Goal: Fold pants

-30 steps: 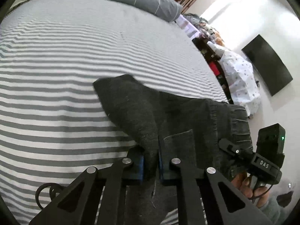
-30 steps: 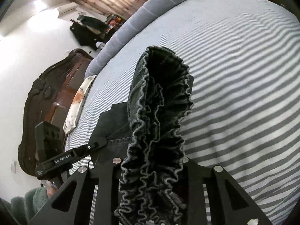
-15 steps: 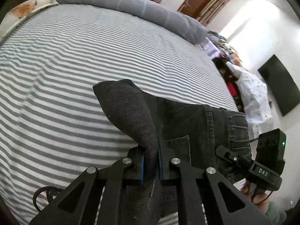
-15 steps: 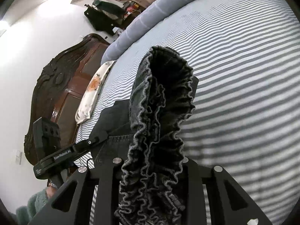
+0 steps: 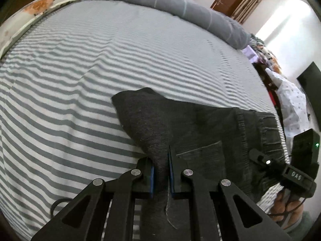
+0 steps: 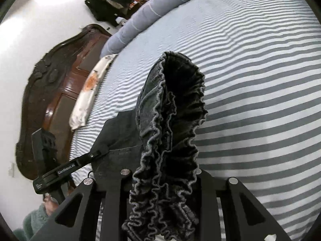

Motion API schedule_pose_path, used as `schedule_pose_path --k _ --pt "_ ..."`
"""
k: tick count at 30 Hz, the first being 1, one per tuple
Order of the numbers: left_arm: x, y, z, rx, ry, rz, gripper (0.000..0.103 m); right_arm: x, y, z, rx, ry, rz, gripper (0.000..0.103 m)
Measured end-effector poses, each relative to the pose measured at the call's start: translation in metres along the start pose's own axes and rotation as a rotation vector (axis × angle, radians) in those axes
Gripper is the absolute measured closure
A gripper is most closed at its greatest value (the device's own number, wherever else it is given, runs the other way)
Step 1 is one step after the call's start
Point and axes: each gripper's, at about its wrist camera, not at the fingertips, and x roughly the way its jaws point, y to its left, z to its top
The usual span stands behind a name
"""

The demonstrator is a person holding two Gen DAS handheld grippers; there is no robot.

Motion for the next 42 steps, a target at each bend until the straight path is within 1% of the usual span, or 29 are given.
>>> schedule_pose_path --k 1,3,4,5,6,7,8,9,10,11,12,14,16,18,22,24,26,29,30,31,34,39,42 --pt "0.004 0.005 -0.002 -0.003 0.008 0.009 0.091 0.001 -0.004 -0.001 -0.002 0.001 -0.025 0.076" --pt "0.01 0.012 -0.006 -0.006 0.017 0.003 0.089 0.005 -0.011 -0.004 -0.011 0.004 -0.083 0.069" --pt "0.011 0.015 -0.007 -0.001 0.019 0.007 0.088 0.006 -0.016 -0.006 -0.017 0.006 -0.116 0.063" --pt "0.013 0.016 -0.008 0.005 0.021 0.02 0.087 0.007 -0.02 -0.008 -0.022 -0.001 -0.167 0.062" --pt "0.016 0.017 -0.01 0.014 0.024 0.031 0.083 0.008 -0.023 -0.009 -0.027 -0.004 -0.19 0.058" --pt "0.018 0.016 -0.009 0.015 0.024 0.041 0.08 0.008 -0.026 -0.01 -0.027 -0.004 -0.201 0.051" --pt "0.02 0.017 -0.009 0.015 0.025 0.055 0.075 0.009 -0.029 -0.01 -0.022 -0.008 -0.215 0.046" --pt "0.024 0.016 -0.011 0.02 0.026 0.073 0.071 0.008 -0.031 -0.012 -0.024 -0.02 -0.235 0.043" --pt "0.026 0.016 -0.013 0.022 0.025 0.088 0.068 0.008 -0.032 -0.014 -0.034 -0.025 -0.235 0.044" --pt "0.029 0.014 -0.015 0.027 0.025 0.116 0.058 0.009 -0.032 -0.015 -0.05 -0.025 -0.243 0.043" --pt "0.031 0.014 -0.017 0.034 0.022 0.153 0.051 0.009 -0.031 -0.017 -0.073 -0.021 -0.258 0.043" --pt "0.031 0.013 -0.02 0.039 0.012 0.186 0.047 0.013 -0.023 -0.018 -0.103 -0.017 -0.29 0.041" --pt "0.027 0.01 -0.02 0.032 0.014 0.197 0.046 0.014 -0.018 -0.016 -0.118 -0.014 -0.331 0.031" --pt "0.02 0.008 -0.021 0.032 0.021 0.206 0.046 0.01 -0.012 -0.015 -0.134 -0.017 -0.383 0.03" --pt "-0.013 0.001 -0.031 0.057 -0.012 0.236 0.043 -0.011 0.006 -0.02 -0.162 -0.056 -0.402 0.029" --pt "-0.028 -0.005 -0.037 0.064 -0.028 0.263 0.035 -0.025 0.018 -0.026 -0.187 -0.069 -0.423 0.027" --pt "-0.045 -0.01 -0.047 0.08 -0.051 0.295 0.031 -0.038 0.032 -0.034 -0.219 -0.089 -0.437 0.021" --pt "-0.069 -0.02 -0.066 0.126 -0.07 0.335 0.027 -0.056 0.057 -0.049 -0.275 -0.116 -0.456 0.016" --pt "-0.078 -0.027 -0.075 0.146 -0.075 0.351 0.026 -0.063 0.065 -0.055 -0.294 -0.125 -0.459 0.014" --pt "-0.082 -0.031 -0.078 0.153 -0.078 0.362 0.026 -0.067 0.072 -0.061 -0.309 -0.13 -0.462 0.01" --pt "-0.101 -0.047 -0.098 0.166 -0.104 0.403 0.025 -0.077 0.093 -0.077 -0.344 -0.142 -0.474 0.008" --pt "-0.122 -0.066 -0.121 0.165 -0.112 0.406 0.025 -0.086 0.117 -0.099 -0.363 -0.145 -0.486 0.007" --pt "-0.131 -0.073 -0.132 0.167 -0.127 0.428 0.025 -0.087 0.127 -0.112 -0.384 -0.153 -0.517 0.006"
